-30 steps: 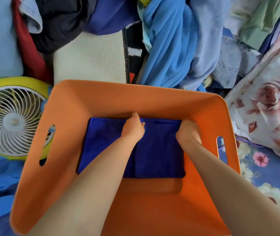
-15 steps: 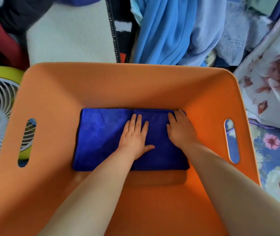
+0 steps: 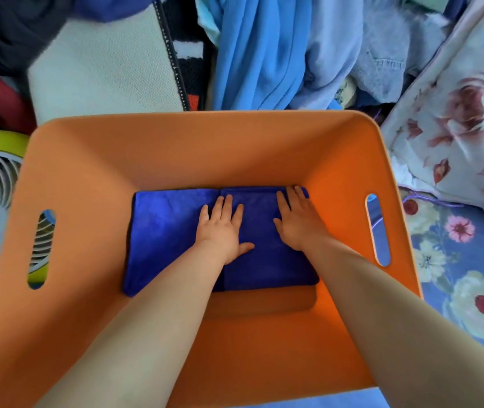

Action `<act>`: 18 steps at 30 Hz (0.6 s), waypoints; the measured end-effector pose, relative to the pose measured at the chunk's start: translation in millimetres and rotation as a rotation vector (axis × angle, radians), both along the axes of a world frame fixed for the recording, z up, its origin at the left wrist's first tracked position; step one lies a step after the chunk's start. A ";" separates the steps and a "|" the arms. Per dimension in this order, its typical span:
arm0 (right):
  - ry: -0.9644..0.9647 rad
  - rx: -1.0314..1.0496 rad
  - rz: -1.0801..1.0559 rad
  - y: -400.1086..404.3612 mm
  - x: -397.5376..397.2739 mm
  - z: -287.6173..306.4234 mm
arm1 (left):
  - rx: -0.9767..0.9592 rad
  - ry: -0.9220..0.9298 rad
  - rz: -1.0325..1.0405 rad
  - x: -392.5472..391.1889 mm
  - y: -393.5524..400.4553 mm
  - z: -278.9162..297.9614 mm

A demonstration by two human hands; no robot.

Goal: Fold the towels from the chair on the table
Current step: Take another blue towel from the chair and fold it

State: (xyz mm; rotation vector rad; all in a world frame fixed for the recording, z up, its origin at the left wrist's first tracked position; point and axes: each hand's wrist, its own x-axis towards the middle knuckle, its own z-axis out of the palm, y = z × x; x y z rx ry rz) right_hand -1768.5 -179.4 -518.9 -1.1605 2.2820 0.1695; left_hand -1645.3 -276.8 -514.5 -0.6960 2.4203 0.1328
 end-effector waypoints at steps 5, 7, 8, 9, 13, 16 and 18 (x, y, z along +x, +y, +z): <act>0.015 0.019 -0.004 6.3 -2.1 40.1 | -0.021 0.125 0.021 1.5 2.0 47.4; 0.045 -0.034 0.030 7.7 -1.3 71.6 | -0.068 0.154 0.019 5.2 1.1 80.4; 0.074 -0.079 0.065 8.0 -0.9 88.2 | -0.102 0.177 0.031 6.1 0.4 97.8; 0.110 -0.121 0.107 8.4 -0.3 106.0 | -0.135 0.196 0.052 7.0 0.2 115.8; 0.210 -0.264 0.227 19.9 10.2 191.8 | -0.243 0.220 0.112 17.2 14.5 203.5; 0.249 -0.350 0.241 37.7 27.0 262.0 | -0.298 0.259 0.124 36.6 37.9 273.6; 0.255 -0.401 0.233 53.9 38.6 301.6 | -0.332 0.289 0.150 48.4 56.4 313.3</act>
